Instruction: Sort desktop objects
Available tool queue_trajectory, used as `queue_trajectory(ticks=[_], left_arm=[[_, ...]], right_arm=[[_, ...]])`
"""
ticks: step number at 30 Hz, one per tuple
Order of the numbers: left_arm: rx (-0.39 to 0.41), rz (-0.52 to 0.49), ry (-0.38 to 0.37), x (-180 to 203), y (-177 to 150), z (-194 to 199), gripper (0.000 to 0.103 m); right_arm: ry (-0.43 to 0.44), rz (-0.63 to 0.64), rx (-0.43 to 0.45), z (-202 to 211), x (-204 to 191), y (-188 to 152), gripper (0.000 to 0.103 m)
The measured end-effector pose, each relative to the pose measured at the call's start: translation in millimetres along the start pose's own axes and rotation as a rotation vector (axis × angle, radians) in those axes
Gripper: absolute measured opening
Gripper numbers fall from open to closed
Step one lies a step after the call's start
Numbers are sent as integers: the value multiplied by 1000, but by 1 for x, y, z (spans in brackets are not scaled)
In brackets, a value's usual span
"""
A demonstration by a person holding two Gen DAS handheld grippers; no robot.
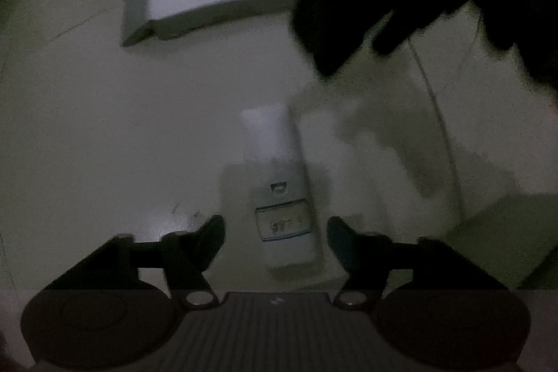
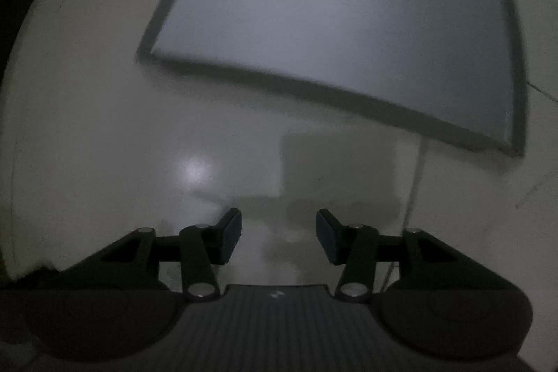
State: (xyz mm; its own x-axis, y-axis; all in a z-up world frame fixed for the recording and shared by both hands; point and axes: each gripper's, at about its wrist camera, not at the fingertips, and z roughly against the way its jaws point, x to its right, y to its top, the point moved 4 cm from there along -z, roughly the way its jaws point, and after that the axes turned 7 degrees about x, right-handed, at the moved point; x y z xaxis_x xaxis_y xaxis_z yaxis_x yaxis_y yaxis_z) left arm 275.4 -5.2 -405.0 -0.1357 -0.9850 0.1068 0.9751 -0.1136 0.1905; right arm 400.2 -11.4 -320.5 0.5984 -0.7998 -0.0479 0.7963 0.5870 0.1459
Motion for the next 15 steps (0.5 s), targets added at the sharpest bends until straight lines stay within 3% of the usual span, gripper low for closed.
queue_trajectory(ticks=[5,8,11,15], left_arm=[[-76,66,-2,2,13,-29,48],[-37,115,38,-3,25,-39,48],[-32,203,32,-11,35,-49,48],[-23,192,44,-10,41,-62,48]], right_arm=[[29,-19,-12,6,32,-8,51],[63,-21,0,9,39,-6,51],[108,-56,13,9,42,-9,51],[110,-78,31,0,42,-15,51]])
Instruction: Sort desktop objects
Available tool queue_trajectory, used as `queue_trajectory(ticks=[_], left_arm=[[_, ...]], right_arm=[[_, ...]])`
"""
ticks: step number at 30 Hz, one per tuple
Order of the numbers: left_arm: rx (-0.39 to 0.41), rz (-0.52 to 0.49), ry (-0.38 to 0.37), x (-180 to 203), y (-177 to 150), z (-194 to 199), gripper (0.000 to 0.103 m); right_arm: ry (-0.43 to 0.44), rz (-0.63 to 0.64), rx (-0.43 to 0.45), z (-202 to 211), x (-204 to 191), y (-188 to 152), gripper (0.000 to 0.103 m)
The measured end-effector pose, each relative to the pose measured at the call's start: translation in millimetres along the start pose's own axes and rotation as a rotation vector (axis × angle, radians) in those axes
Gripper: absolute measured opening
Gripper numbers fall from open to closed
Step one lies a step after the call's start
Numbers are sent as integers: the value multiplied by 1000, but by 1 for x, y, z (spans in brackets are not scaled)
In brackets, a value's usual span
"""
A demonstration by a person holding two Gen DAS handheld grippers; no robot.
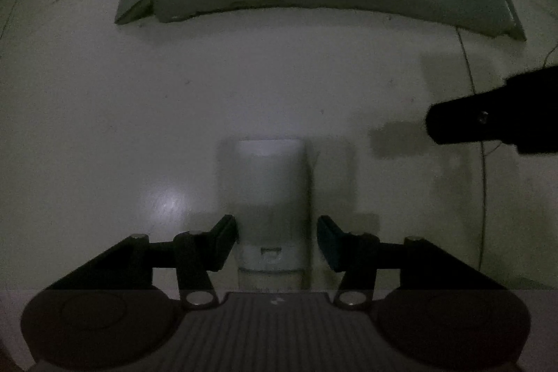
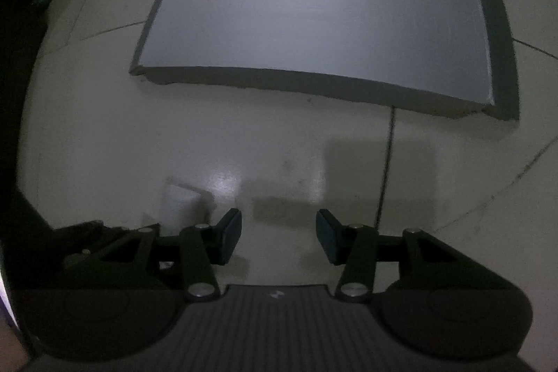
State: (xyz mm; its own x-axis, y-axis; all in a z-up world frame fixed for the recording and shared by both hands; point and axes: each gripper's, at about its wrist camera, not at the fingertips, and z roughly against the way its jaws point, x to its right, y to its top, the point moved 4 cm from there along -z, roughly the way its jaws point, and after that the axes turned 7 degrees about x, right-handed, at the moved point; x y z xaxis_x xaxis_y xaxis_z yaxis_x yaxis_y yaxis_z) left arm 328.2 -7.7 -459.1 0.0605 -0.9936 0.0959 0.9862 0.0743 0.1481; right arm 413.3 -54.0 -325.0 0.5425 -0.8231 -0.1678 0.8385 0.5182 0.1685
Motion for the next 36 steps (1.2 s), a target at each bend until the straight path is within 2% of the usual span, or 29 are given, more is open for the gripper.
queue_trajectory(ticks=[4,5,7,12,16,20,22,24,25,27,29,31,32,33,34,36], left_arm=[[12,34,-2,-2,5,-3,47],[21,28,-2,-1,4,-3,42],[35,27,5,0,1,-3,41],[72,113,5,-10,-5,0,41],[99,210,-39,-22,4,15,40],[139,341,-101,-36,11,42,40],[147,362,-116,-40,13,48,40],[150,372,-117,-45,16,51,40],[148,378,-115,-46,18,49,40],[142,391,-115,-50,23,45,40],[137,407,-115,-53,24,44,40],[134,411,-117,-55,24,41,40],[128,413,-117,-55,22,41,40],[122,408,-119,-53,20,44,40],[117,406,-121,-52,19,46,40],[109,408,-131,-54,17,42,40]], right_arm=[[-20,-27,2,-6,3,-9,51],[-21,-33,1,-11,3,-11,51],[-24,-44,-3,-17,4,-14,51],[-34,-47,8,-7,3,-16,51],[-38,-68,-1,-9,9,-26,51],[8,-158,-9,-5,17,-36,51],[42,-223,-22,-4,22,-41,51],[87,-219,7,0,19,-46,52],[99,-185,18,3,15,-49,53],[75,-36,31,5,1,-55,58],[60,141,45,3,-17,-58,58],[55,358,117,2,-40,-57,59],[53,467,155,1,-52,-56,64],[57,562,194,-1,-63,-55,73],[62,615,208,-4,-69,-55,77],[99,668,234,-13,-77,-55,77]])
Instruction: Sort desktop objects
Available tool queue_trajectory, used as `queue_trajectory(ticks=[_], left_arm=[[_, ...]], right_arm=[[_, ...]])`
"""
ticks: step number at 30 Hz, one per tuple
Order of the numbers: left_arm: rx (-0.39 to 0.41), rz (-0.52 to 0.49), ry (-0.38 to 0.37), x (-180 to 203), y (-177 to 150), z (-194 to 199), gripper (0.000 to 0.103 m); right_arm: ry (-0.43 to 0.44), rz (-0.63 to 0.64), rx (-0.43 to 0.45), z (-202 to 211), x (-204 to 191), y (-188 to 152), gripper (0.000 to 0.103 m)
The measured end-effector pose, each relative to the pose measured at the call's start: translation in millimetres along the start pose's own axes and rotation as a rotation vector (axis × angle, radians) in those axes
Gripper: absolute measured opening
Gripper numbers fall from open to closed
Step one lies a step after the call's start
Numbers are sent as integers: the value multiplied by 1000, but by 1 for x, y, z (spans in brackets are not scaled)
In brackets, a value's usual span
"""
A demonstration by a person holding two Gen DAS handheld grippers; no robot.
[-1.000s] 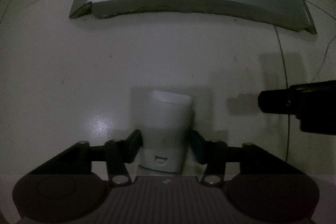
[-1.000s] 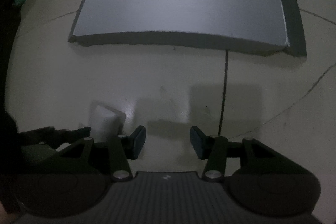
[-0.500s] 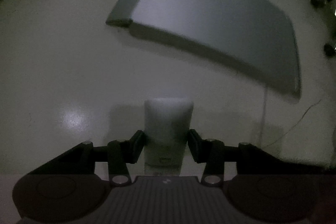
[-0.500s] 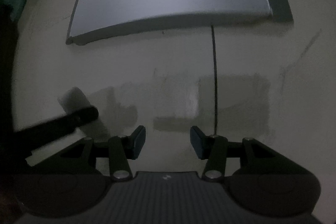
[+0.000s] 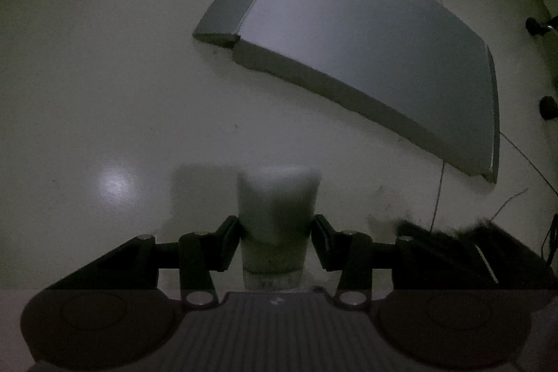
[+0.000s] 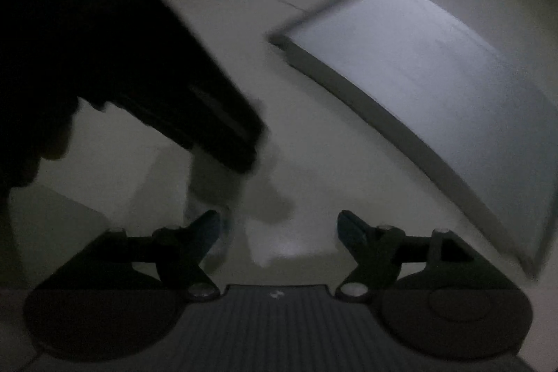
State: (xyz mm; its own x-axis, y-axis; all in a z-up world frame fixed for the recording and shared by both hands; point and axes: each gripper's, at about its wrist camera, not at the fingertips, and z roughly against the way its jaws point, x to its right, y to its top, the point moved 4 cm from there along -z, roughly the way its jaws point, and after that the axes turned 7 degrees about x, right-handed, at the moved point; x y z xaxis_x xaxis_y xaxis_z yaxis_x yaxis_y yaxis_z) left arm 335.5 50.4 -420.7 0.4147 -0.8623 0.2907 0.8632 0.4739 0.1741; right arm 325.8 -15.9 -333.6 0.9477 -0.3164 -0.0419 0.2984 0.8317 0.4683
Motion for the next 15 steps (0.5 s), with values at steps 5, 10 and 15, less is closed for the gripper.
queue_trajectory(ticks=[5,10,15], left_arm=[[-20,12,-21,-10,-1,-10,40],[-34,23,-44,-15,-3,-8,40],[-40,30,-53,-17,-5,-10,40]], right_arm=[[42,-60,41,-17,-1,-1,82],[153,-71,29,-26,-5,-4,82],[203,-112,20,-31,1,-4,69]])
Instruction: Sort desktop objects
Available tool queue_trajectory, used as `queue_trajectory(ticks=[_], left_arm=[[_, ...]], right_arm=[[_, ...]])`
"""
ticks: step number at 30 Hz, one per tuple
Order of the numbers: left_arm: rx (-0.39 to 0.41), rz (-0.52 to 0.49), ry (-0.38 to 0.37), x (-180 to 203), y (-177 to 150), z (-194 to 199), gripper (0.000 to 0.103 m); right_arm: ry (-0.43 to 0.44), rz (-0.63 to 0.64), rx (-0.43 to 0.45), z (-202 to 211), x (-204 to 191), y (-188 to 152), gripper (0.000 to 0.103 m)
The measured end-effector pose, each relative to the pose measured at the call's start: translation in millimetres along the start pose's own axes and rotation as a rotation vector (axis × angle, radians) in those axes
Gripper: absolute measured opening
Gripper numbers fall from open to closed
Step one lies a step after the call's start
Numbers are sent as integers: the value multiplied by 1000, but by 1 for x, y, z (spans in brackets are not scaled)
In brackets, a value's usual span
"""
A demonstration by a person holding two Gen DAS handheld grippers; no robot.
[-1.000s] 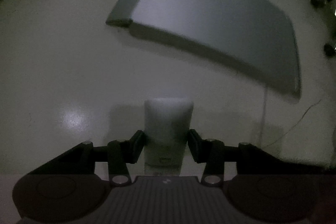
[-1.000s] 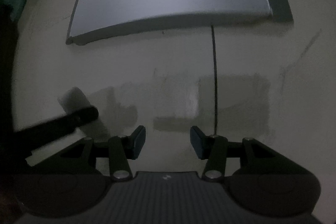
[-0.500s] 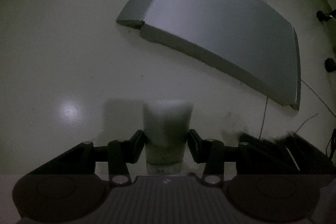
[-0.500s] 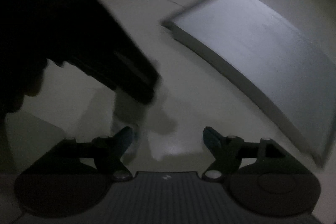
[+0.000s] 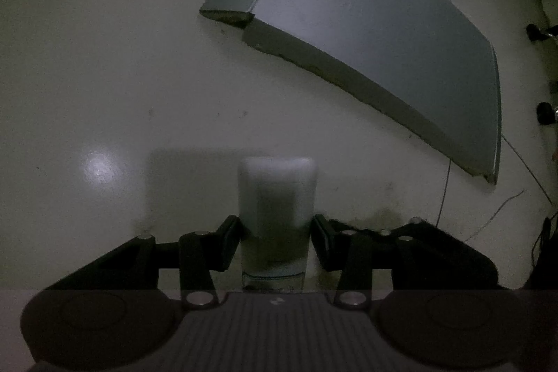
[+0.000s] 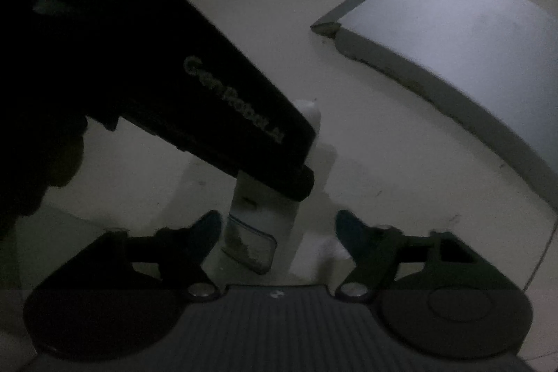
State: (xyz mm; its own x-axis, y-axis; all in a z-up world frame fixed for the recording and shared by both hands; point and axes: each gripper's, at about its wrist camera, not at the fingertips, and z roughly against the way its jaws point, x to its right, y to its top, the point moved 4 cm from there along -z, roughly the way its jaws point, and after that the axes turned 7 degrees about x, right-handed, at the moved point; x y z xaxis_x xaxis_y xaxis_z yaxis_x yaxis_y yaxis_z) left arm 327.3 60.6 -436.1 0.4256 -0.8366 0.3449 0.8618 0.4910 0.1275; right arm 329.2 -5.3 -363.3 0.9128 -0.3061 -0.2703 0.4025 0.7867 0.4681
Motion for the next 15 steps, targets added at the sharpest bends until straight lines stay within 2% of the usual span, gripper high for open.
queue_trajectory(ticks=[1,4,6,15], left_arm=[[0,-1,0,0,0,0,40],[-3,-11,-4,1,-1,-2,40],[-2,-4,-4,0,-1,-2,40],[-5,5,-30,4,1,9,40]], right_arm=[[3,-5,-1,-2,1,0,68],[38,-25,-6,-4,5,0,58],[64,-41,-9,-4,8,1,45],[57,-41,0,2,21,8,43]])
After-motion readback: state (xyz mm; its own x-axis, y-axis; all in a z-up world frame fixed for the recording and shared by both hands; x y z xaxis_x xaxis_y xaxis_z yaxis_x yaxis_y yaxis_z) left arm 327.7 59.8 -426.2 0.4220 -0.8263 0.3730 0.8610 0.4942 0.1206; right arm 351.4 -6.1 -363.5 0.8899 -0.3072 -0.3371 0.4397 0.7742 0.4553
